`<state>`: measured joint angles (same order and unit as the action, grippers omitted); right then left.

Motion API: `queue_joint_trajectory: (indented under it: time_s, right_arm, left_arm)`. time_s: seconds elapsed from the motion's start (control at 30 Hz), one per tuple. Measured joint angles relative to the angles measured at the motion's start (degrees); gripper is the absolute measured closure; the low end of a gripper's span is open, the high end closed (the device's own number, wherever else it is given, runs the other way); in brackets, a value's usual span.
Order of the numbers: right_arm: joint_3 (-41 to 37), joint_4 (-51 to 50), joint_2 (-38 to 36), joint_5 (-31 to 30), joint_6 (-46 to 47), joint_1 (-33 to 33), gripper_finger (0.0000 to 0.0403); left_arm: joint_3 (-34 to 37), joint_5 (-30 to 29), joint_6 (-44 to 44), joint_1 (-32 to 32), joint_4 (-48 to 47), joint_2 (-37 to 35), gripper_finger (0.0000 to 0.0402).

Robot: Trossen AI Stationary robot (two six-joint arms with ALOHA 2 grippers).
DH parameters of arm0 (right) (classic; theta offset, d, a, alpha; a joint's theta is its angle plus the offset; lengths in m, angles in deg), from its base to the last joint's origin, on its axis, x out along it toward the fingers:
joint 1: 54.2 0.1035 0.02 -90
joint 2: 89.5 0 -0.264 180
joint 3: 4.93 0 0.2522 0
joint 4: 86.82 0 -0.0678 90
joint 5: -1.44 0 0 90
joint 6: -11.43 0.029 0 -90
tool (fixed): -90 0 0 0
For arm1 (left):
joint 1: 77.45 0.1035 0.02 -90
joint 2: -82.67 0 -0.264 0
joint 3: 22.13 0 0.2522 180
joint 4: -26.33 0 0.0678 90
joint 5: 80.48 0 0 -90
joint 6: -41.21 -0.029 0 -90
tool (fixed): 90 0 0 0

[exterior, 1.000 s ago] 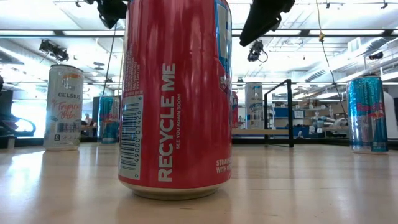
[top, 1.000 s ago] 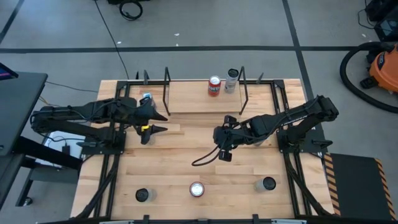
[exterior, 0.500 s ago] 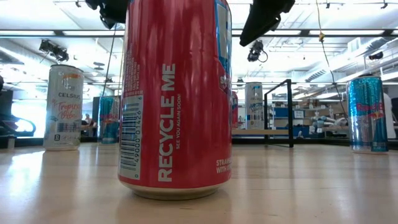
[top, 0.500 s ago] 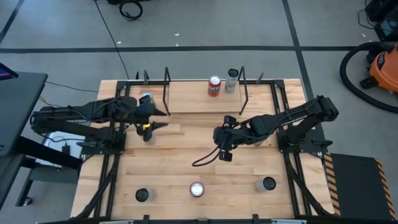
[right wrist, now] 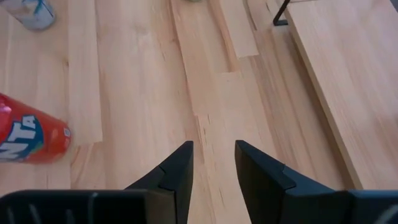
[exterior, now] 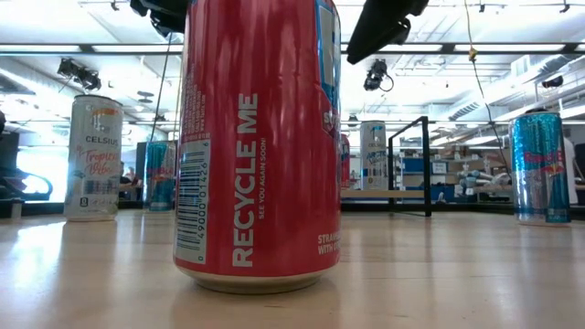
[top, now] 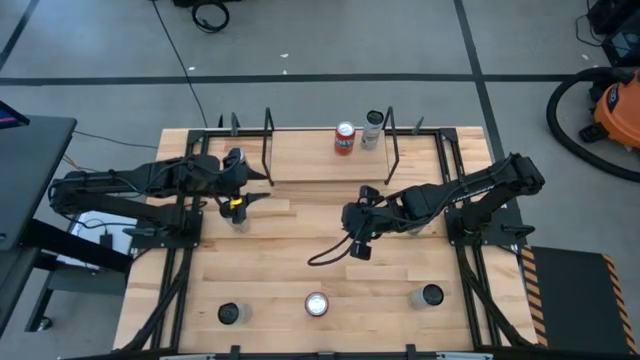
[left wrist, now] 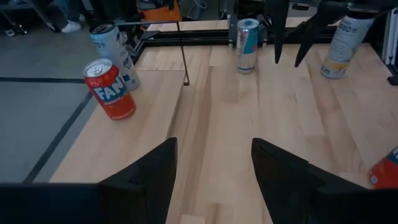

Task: Place canned beverage on shelf
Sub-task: Put the top blue soda can on the shelf

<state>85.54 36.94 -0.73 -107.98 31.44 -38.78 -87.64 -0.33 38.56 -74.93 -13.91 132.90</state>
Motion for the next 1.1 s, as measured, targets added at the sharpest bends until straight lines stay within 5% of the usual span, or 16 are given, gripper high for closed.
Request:
queue_joint_trajectory:
  time_s: [0.17,0.6,1.1]
  right_arm:
    - [0.0,0.58,0.0,0.0,0.2,0.0,0.0276]
    - [0.0,0.44,0.0,1.11,2.36,0.0,0.0276]
    - [0.0,0.42,0.0,2.69,2.56,0.0,0.0276]
  left_arm:
    - [0.0,0.0,-1.07,0.0,-0.01,-0.01,0.0162]
    - [0.0,-0.02,-1.1,2.68,0.01,-0.01,0.0011]
    - [0.0,-0.09,-5.26,6.43,0.07,0.0,0.0012]
